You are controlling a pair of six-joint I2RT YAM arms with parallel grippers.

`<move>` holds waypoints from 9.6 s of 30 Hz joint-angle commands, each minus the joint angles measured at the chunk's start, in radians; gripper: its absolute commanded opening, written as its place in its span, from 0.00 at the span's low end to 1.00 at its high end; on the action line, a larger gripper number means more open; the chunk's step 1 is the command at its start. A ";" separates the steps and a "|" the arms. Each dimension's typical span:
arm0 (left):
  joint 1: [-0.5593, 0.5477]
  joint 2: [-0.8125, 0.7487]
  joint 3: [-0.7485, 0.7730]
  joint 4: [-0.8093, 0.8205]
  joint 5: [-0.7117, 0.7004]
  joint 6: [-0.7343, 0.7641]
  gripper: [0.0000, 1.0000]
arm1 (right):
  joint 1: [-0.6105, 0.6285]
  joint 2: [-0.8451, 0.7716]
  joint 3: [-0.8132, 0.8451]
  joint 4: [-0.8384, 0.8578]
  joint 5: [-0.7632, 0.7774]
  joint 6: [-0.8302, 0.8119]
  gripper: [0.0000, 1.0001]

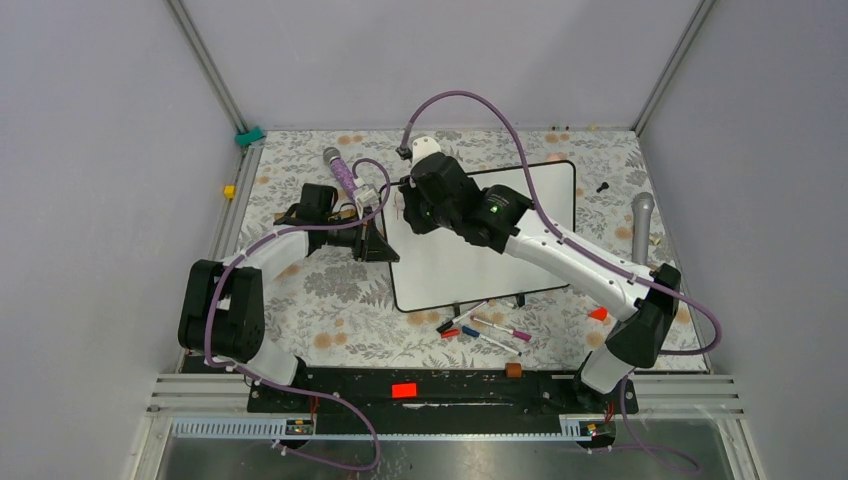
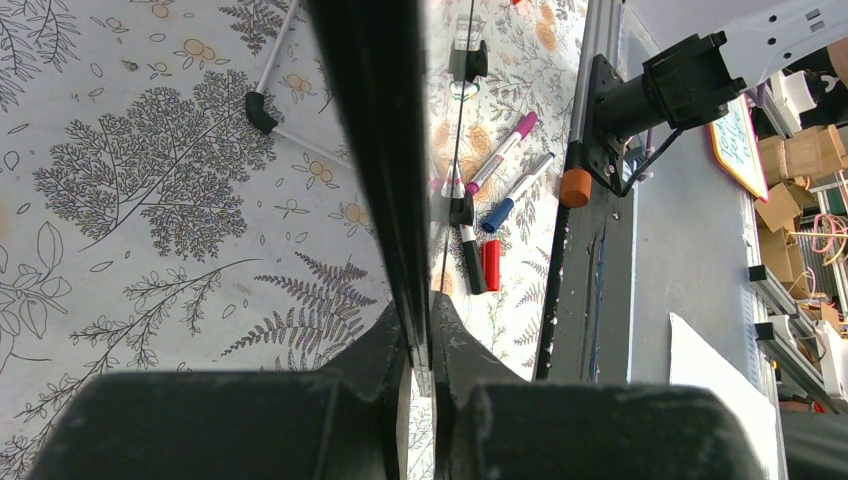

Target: Write a sentence on the whiteboard

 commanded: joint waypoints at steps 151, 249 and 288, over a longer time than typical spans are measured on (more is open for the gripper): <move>-0.017 -0.034 0.011 -0.033 -0.085 0.130 0.00 | -0.105 -0.012 0.024 -0.029 0.041 0.015 0.00; -0.019 -0.044 0.005 -0.033 -0.082 0.138 0.00 | -0.155 -0.212 -0.215 0.101 0.025 0.069 0.00; -0.019 -0.042 0.006 -0.033 -0.082 0.136 0.00 | -0.160 -0.177 -0.226 0.059 -0.039 0.090 0.00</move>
